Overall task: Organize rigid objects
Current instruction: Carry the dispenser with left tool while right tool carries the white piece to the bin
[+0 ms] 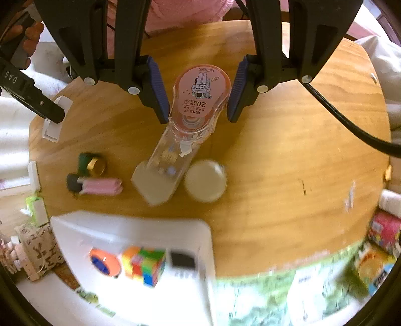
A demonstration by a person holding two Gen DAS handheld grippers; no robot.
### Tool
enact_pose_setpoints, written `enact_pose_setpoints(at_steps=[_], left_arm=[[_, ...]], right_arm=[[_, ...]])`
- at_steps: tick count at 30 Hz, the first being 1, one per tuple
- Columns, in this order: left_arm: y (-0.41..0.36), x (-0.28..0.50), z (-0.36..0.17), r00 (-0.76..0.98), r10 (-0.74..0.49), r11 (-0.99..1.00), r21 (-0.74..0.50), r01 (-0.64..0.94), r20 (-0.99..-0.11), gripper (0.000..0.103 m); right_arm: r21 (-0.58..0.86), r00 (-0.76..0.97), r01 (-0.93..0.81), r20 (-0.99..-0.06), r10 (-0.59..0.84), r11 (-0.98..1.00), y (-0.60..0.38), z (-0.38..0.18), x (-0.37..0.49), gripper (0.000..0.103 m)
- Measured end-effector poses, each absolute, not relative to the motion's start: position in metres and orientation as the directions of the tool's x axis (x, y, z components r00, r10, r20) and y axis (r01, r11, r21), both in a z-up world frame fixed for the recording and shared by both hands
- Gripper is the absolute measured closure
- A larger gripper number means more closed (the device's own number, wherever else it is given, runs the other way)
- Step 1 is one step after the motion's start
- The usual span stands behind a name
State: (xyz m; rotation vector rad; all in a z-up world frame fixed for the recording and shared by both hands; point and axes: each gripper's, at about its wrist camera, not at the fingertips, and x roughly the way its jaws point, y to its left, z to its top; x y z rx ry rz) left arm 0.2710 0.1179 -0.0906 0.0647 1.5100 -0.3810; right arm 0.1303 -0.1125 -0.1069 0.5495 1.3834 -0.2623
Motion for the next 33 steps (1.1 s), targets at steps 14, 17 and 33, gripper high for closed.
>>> enact_pose_setpoints(at_steps=[14,17,33], left_arm=[[0.060,0.295,-0.020,0.252,-0.246,0.940,-0.167,0.298,-0.936,0.052],[0.049,0.303,-0.012,0.302,-0.258,0.939,-0.165,0.301,-0.918,0.052],[0.023,0.323,-0.016,0.511,-0.301,0.947,-0.190,0.259,-0.805,0.052]], right_arm=[[0.155,0.383,0.267,-0.923,0.043,0.951,-0.137,-0.037,0.190,0.021],[0.132,0.430,0.227,-0.903,0.023,0.965,-0.143,-0.027,0.199,0.021],[0.101,0.606,0.078,-0.795,0.033,0.992,-0.175,-0.026,0.239,0.021]])
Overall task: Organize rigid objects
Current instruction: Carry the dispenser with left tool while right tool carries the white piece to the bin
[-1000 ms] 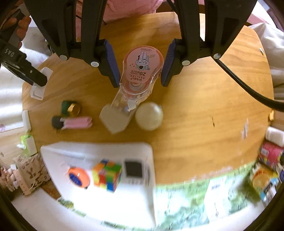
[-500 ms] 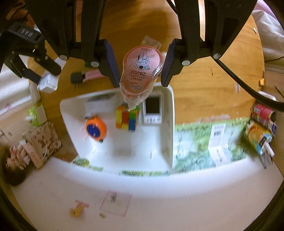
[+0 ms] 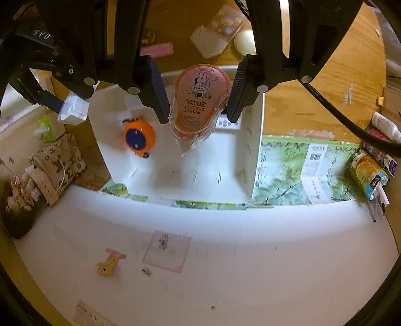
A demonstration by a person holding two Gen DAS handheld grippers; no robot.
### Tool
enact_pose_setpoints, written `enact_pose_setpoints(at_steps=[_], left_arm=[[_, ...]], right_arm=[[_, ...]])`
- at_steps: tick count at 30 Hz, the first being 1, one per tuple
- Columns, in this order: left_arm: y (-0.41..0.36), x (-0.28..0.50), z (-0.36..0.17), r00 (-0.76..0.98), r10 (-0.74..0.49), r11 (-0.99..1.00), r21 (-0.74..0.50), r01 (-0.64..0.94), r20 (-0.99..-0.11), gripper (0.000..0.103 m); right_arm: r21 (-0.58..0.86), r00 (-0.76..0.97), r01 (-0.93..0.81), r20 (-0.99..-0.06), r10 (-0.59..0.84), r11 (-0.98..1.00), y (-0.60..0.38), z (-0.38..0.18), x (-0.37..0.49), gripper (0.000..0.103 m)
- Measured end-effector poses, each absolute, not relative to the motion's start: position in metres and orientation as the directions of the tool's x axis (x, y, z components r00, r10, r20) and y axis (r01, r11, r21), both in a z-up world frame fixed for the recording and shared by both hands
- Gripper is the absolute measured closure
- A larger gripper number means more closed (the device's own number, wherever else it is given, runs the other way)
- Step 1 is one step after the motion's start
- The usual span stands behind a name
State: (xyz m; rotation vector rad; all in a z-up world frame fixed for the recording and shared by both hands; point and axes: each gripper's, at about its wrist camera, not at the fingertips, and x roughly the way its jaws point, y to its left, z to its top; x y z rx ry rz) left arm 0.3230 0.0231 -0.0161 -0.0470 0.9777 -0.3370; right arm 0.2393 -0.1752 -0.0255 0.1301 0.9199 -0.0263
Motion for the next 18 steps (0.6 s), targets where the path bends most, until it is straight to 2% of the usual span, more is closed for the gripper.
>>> enact_pose_setpoints(at_steps=[10,18], left_arm=[[0.016,0.316,-0.015,0.651,-0.360,0.932,-0.219,0.290,-0.669,0.052],[0.007,0.326,-0.024,0.662,-0.321,0.946,-0.204,0.250,-0.677,0.051]], right_arm=[[0.169,0.656,0.034,-0.747,0.106,0.985,-0.193,-0.042,0.264,0.021],[0.213,0.709,0.051,-0.696,0.115,0.976,-0.198,-0.046,0.272,0.021]])
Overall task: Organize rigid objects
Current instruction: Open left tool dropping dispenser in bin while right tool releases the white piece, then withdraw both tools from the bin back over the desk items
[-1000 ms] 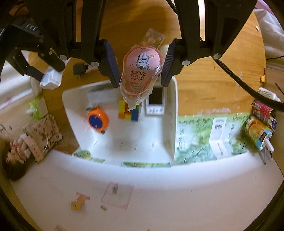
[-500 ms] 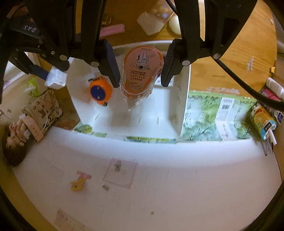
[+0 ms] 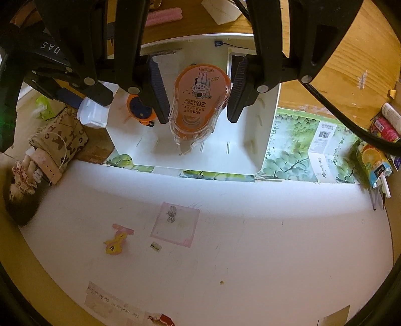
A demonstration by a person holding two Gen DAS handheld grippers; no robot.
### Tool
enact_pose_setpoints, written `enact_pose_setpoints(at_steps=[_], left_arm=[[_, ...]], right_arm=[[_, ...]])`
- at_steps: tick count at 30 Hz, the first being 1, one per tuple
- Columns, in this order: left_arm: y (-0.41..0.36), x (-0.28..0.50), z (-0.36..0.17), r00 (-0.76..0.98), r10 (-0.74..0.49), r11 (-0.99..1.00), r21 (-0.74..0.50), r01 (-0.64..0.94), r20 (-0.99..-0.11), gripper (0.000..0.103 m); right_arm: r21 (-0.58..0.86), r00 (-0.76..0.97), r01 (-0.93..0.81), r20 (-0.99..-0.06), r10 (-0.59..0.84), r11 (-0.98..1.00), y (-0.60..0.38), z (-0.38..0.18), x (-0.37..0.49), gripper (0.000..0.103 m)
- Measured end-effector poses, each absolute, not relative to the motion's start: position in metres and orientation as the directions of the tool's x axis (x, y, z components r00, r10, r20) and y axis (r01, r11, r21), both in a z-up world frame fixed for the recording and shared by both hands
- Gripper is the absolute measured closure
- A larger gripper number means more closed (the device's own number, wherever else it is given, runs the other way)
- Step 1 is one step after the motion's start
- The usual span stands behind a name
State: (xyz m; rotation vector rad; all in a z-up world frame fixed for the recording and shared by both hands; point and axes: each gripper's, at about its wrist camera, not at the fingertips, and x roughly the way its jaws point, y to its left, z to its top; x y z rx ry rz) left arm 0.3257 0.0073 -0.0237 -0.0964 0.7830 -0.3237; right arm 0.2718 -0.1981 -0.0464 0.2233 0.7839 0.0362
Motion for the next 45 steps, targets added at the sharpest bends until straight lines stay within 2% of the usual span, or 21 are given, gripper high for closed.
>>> enact_pose_setpoints(at_steps=[9,11,15,21,34,45], left_arm=[[0.006,0.324,-0.019,0.684,-0.304,0.952,-0.190,0.239,-0.663,0.050],[0.006,0.321,-0.016,0.687,-0.304,0.952,-0.187,0.241,-0.660,0.044],[0.011,0.314,-0.012,0.697,-0.299,0.954,-0.198,0.224,-0.652,0.026],[0.023,0.298,-0.001,0.719,-0.292,0.956,-0.220,0.195,-0.631,0.021],[0.063,0.238,0.024,0.776,-0.268,0.962,-0.202,0.183,-0.572,0.020],[0.106,0.203,0.009,0.738,-0.299,0.952,-0.239,0.190,-0.605,0.020]], right_arm=[[0.231,0.710,0.057,-0.693,0.124,0.971,-0.203,-0.050,0.276,0.019],[0.238,0.699,0.065,-0.704,0.126,0.969,-0.205,-0.052,0.277,0.018],[0.244,0.710,0.079,-0.695,0.117,0.966,-0.209,-0.050,0.273,0.018],[0.236,0.726,0.091,-0.680,0.097,0.968,-0.211,-0.038,0.261,0.018],[0.227,0.797,0.147,-0.603,0.021,0.963,-0.206,-0.007,0.200,0.018],[0.208,0.840,0.204,-0.540,-0.062,0.957,-0.178,-0.003,0.141,0.018]])
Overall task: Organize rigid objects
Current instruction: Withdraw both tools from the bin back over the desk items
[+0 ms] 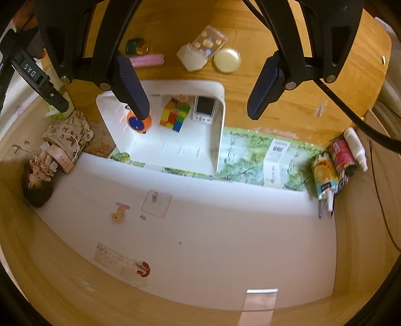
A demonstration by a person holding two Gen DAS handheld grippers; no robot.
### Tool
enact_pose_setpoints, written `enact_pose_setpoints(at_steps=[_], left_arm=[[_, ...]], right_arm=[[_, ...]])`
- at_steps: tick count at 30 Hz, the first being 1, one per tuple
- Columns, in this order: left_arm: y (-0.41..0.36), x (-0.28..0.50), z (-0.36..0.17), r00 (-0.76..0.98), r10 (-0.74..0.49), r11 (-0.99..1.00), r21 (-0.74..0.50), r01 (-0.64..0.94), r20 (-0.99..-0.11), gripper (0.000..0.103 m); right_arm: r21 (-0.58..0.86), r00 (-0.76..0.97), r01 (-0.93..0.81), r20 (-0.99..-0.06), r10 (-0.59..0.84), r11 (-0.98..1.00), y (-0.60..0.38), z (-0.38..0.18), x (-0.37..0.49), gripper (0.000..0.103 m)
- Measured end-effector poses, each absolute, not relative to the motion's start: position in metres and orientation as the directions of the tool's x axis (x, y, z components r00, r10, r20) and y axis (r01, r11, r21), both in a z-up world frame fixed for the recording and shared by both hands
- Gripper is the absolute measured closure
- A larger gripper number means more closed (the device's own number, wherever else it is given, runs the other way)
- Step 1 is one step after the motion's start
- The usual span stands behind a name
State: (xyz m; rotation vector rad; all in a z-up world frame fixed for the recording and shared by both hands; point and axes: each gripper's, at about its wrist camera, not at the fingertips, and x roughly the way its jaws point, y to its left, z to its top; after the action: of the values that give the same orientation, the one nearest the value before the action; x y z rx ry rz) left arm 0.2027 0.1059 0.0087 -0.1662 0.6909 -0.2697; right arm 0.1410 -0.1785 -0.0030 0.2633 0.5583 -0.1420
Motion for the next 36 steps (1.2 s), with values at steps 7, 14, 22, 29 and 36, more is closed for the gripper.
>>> enact_pose_setpoints(at_steps=[7,14,22,29,36], left_arm=[[0.120,0.195,-0.007,0.679,-0.329,0.944,-0.253,0.213,-0.656,0.020],[0.125,0.193,-0.023,0.612,-0.346,0.938,-0.259,0.230,-0.711,0.020],[0.121,0.194,-0.046,0.522,-0.309,0.949,-0.223,0.222,-0.795,0.020],[0.110,0.194,-0.071,0.444,-0.266,0.960,-0.195,0.199,-0.856,0.020],[0.096,0.192,-0.091,0.382,-0.197,0.971,-0.127,0.201,-0.903,0.020]], right_arm=[[0.155,0.853,0.246,-0.504,-0.138,0.957,-0.157,-0.008,0.105,0.018],[0.107,0.850,0.283,-0.489,-0.197,0.953,-0.144,-0.021,0.079,0.018],[0.039,0.850,0.300,-0.464,-0.249,0.953,-0.135,-0.034,0.056,0.018],[0.003,0.841,0.294,-0.476,-0.257,0.956,-0.140,-0.050,0.050,0.018],[0.004,0.825,0.275,-0.514,-0.234,0.961,-0.151,-0.070,0.051,0.018]])
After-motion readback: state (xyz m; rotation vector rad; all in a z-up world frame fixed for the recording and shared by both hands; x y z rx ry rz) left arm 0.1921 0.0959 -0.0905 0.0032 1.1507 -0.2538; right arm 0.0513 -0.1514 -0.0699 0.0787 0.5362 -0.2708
